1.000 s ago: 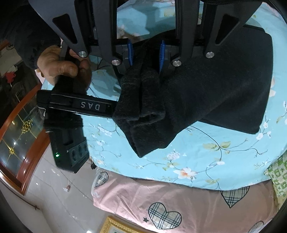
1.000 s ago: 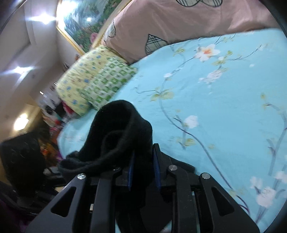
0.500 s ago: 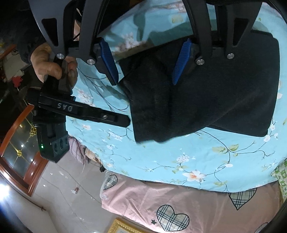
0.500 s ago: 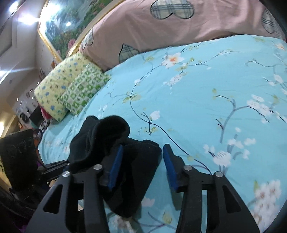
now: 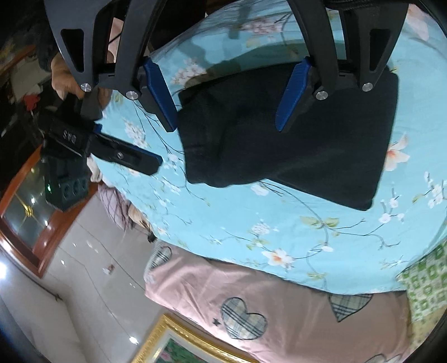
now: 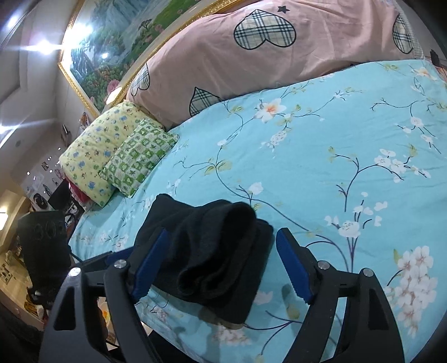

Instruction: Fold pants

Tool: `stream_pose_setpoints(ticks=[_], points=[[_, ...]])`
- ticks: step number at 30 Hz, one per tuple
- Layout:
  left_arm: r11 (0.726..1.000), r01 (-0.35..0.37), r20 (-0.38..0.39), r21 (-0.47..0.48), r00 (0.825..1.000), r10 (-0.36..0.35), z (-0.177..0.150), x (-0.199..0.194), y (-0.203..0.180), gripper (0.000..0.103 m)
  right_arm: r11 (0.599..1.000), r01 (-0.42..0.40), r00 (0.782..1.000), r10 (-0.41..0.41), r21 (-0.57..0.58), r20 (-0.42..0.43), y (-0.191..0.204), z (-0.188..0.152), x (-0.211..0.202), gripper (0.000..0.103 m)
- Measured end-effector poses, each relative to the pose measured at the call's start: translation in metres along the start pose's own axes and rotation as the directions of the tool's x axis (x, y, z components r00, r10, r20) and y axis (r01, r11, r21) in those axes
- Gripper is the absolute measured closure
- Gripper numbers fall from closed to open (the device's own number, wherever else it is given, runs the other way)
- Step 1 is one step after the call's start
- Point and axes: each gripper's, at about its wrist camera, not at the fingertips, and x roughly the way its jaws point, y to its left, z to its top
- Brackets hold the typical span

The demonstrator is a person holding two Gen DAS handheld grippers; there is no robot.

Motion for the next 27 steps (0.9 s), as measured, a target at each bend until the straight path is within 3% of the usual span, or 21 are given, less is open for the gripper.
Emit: stream_pose_setpoints(ticks=[4,8,12,20,27], points=[[0.999,-0.013,0.015,-0.035,1.000,0.013,0.003,-0.009,0.016,0.029,1.000,0.004,1.000,-0.004,0.005,0.008,0.010,-0.002,0.000,0.022],[0.997,-0.030,0.030,-0.071,0.999,0.032,0.006,-0.016,0.032,0.028,1.000,0.031,0.999,-0.031,-0.007,0.019,0.022,-0.003,0.001,0.012],[0.993,-0.051,0.045,-0.103,0.997,0.055,0.010,-0.022,0.049,0.026,0.999,0.045,0.999,-0.045,-0.004,0.000,0.029,-0.004,0.007,0.008],[0.979,-0.084,0.037,-0.187,0.995,0.092,0.015,-0.025,0.088,0.023,0.994,0.072,0.997,-0.069,0.086,-0.030,0.022,-0.010,0.023,0.007],[0.967,-0.080,0.025,-0.240,0.996,0.088,0.011,-0.023,0.106,0.023,0.992,0.087,0.994,-0.081,0.092,-0.069,0.021,-0.018,0.035,0.007]])
